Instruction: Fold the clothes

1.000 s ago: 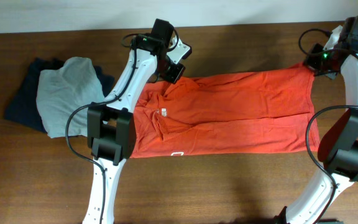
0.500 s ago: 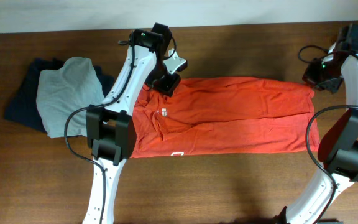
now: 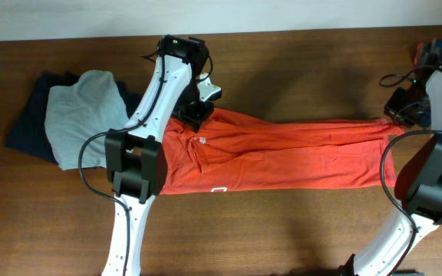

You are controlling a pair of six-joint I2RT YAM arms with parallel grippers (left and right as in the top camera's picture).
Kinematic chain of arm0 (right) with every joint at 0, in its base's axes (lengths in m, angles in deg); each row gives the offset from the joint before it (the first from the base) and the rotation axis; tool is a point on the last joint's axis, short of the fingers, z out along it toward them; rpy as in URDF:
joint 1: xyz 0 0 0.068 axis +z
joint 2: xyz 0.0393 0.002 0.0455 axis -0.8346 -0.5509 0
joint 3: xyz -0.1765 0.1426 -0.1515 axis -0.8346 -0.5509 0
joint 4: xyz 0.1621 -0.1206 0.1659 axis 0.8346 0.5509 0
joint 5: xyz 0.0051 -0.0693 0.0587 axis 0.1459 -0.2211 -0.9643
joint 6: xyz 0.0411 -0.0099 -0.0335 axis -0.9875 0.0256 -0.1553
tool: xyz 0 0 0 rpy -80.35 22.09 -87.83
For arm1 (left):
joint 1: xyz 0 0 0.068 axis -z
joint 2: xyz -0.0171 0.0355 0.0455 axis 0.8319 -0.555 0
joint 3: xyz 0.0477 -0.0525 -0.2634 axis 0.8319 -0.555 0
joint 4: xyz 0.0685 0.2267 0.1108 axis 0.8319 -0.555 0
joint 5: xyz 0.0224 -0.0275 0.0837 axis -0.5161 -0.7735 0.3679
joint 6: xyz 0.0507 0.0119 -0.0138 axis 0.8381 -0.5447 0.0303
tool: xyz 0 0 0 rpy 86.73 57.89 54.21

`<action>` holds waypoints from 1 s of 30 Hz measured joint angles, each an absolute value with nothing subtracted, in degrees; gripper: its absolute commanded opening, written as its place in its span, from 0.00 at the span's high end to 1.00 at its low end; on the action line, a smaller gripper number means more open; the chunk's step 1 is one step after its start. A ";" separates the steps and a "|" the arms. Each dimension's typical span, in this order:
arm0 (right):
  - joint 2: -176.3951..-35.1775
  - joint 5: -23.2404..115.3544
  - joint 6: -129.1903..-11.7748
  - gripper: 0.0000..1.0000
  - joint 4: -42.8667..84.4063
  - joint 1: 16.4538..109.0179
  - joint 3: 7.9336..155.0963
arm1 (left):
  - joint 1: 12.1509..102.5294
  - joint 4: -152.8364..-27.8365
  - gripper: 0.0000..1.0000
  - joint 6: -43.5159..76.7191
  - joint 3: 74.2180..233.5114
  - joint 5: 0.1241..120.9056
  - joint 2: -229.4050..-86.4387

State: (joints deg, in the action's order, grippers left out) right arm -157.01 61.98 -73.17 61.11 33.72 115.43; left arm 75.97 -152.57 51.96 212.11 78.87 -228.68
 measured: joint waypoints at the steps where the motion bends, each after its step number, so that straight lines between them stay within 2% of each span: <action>1: -157.01 62.22 -73.15 0.91 61.52 33.72 115.45 | 75.80 -152.57 0.98 51.96 212.11 79.09 -228.68; 5: -157.01 62.81 -73.30 0.89 62.20 33.72 115.45 | 74.77 -152.57 0.97 51.96 212.11 79.81 -228.68; 8: -157.01 63.14 -73.35 0.83 62.27 33.72 115.43 | 74.12 -152.57 0.96 51.96 212.14 80.01 -228.68; 12: -157.01 63.55 -73.32 0.84 62.70 33.72 115.45 | 73.83 -152.57 0.92 52.09 212.14 80.30 -228.68; 17: -157.01 63.75 -73.26 0.89 62.68 33.72 115.43 | 73.83 -152.60 0.92 52.15 212.14 80.67 -228.68; 21: -157.01 63.75 -73.30 0.89 62.61 33.72 115.45 | 73.83 -152.60 0.92 52.15 212.14 80.71 -228.68; 23: -157.01 63.73 -73.30 0.88 62.59 33.72 115.45 | 73.83 -152.60 0.87 52.15 212.14 80.71 -228.68; 27: -157.01 59.05 -72.73 0.74 61.81 33.72 115.45 | 73.83 -152.60 0.87 52.35 212.14 80.73 -228.68; 30: -157.01 51.55 -70.33 0.73 59.97 33.72 115.45 | 73.81 -152.62 0.87 52.35 212.46 80.86 -228.68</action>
